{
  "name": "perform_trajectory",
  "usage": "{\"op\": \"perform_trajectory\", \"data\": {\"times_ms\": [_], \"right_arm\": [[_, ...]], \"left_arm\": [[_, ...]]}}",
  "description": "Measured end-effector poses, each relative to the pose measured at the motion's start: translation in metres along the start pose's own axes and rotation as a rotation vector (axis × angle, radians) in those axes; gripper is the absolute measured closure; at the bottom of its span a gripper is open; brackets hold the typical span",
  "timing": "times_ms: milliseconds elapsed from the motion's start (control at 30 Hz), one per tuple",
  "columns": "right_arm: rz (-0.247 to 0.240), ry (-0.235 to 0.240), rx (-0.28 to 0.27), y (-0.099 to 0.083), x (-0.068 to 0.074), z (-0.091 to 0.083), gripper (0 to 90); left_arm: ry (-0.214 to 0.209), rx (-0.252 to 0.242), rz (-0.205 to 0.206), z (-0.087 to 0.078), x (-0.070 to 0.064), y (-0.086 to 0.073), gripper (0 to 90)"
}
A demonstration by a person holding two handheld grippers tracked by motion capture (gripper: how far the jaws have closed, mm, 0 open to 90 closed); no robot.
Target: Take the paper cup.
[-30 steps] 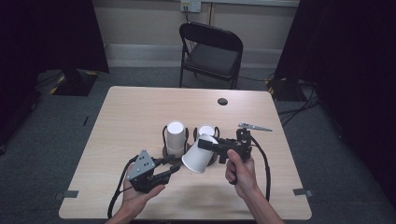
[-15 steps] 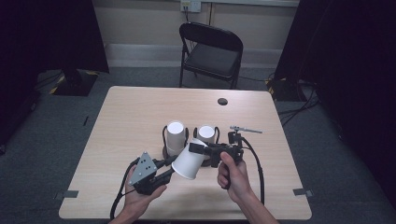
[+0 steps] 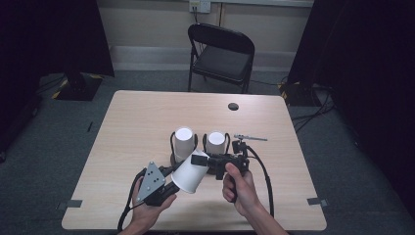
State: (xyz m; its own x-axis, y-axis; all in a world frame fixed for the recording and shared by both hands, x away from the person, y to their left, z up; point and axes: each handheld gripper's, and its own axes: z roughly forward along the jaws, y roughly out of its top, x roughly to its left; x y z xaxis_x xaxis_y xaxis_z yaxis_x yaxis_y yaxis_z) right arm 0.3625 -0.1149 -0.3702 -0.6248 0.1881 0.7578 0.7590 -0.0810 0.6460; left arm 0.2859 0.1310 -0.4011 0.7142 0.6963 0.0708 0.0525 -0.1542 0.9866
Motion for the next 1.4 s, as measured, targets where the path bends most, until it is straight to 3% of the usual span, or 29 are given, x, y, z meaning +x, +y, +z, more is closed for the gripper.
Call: {"op": "perform_trajectory", "data": {"times_ms": [167, 267, 367, 500, 800, 833, 867, 900, 967, 1000, 1067, 1133, 1233, 1333, 1400], "right_arm": [[-0.025, -0.010, 0.005, 0.001, -0.002, 0.000, 33.2], [-0.084, -0.066, -0.006, 0.000, -0.002, -0.001, 30.2], [-0.097, -0.074, -0.006, 0.001, -0.002, 0.000, 28.2], [-0.137, -0.087, -0.005, 0.000, -0.002, 0.001, 27.2], [-0.235, -0.135, -0.022, 0.002, 0.002, -0.006, 26.2], [-0.240, -0.134, -0.025, 0.002, 0.002, -0.008, 26.2], [-0.240, -0.134, -0.025, 0.002, 0.002, -0.008, 26.2], [-0.254, -0.139, -0.026, 0.003, 0.003, -0.011, 26.6], [-0.261, -0.144, -0.021, 0.003, 0.004, -0.012, 26.6], [-0.273, -0.150, -0.014, 0.002, 0.005, -0.014, 26.8], [-0.344, -0.219, -0.005, -0.001, 0.008, -0.021, 27.9], [-0.351, -0.222, -0.007, -0.002, 0.008, -0.024, 27.8], [-0.374, -0.237, -0.011, -0.006, 0.008, -0.037, 27.8], [-0.374, -0.259, 0.009, -0.011, 0.005, -0.045, 28.5], [-0.375, -0.262, 0.021, -0.013, 0.002, -0.049, 28.2]], "left_arm": [[-0.030, 0.018, -0.011, -0.001, 0.003, 0.000, 80.7], [-0.050, 0.019, -0.025, -0.003, 0.007, -0.001, 83.4], [-0.070, 0.026, -0.021, -0.003, 0.008, 0.000, 84.0], [-0.093, 0.056, -0.014, -0.001, 0.007, -0.002, 84.4], [-0.150, 0.117, -0.047, -0.001, 0.012, -0.003, 84.8], [-0.147, 0.128, -0.064, -0.002, 0.013, -0.003, 84.9], [-0.147, 0.128, -0.064, -0.002, 0.013, -0.003, 84.9], [-0.122, 0.145, -0.067, -0.003, 0.015, -0.002, 84.9], [-0.123, 0.151, -0.070, -0.003, 0.016, -0.002, 84.9], [-0.121, 0.162, -0.070, -0.004, 0.017, -0.001, 84.9], [-0.129, 0.188, -0.076, -0.003, 0.019, -0.001, 85.0], [-0.132, 0.196, -0.077, -0.003, 0.020, -0.001, 85.1], [-0.165, 0.261, -0.091, 0.001, 0.026, 0.000, 85.1], [-0.188, 0.304, -0.043, 0.006, 0.029, 0.003, 84.8], [-0.217, 0.339, -0.047, 0.010, 0.032, 0.006, 84.8]]}}
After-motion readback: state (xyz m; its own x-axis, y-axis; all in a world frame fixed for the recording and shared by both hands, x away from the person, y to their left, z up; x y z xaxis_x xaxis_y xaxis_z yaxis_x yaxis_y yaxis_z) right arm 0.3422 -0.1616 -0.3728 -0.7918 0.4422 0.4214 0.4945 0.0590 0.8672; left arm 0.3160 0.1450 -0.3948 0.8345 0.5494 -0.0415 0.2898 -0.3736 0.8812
